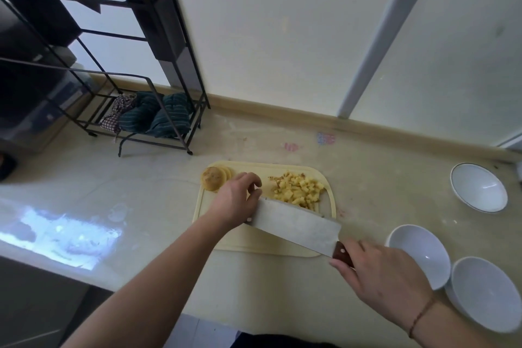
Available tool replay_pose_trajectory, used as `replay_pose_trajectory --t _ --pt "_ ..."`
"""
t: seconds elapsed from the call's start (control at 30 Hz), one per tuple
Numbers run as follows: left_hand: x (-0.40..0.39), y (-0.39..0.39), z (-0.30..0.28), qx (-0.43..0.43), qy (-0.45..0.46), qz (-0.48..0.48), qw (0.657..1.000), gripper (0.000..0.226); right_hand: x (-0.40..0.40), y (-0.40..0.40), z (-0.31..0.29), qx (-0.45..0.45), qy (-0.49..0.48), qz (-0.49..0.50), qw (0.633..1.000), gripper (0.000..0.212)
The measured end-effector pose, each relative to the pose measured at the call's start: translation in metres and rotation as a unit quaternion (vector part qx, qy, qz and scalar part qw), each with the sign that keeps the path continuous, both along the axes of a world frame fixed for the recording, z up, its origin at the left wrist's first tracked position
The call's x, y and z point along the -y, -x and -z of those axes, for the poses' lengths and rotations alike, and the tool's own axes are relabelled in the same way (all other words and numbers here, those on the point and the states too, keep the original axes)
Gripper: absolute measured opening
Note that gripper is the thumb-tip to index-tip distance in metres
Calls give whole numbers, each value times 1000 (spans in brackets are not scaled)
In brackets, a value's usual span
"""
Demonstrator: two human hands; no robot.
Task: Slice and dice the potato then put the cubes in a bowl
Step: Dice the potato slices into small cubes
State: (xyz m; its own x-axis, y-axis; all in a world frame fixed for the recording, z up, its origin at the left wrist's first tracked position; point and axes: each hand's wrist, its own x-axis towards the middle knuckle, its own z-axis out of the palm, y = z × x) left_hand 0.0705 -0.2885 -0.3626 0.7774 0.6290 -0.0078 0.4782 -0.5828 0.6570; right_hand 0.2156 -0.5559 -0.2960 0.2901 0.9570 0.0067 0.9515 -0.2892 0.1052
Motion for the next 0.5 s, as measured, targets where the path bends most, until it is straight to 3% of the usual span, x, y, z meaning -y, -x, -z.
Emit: replay_pose_trajectory --t 0.3,0.5 --pt "7 -1 7 -35 -1 58 998 13 8 2 1 5 15 -3 1000 44" --pt "19 -21 10 -21 -57 -33 998 13 12 1 0 6 34 2 999 45"
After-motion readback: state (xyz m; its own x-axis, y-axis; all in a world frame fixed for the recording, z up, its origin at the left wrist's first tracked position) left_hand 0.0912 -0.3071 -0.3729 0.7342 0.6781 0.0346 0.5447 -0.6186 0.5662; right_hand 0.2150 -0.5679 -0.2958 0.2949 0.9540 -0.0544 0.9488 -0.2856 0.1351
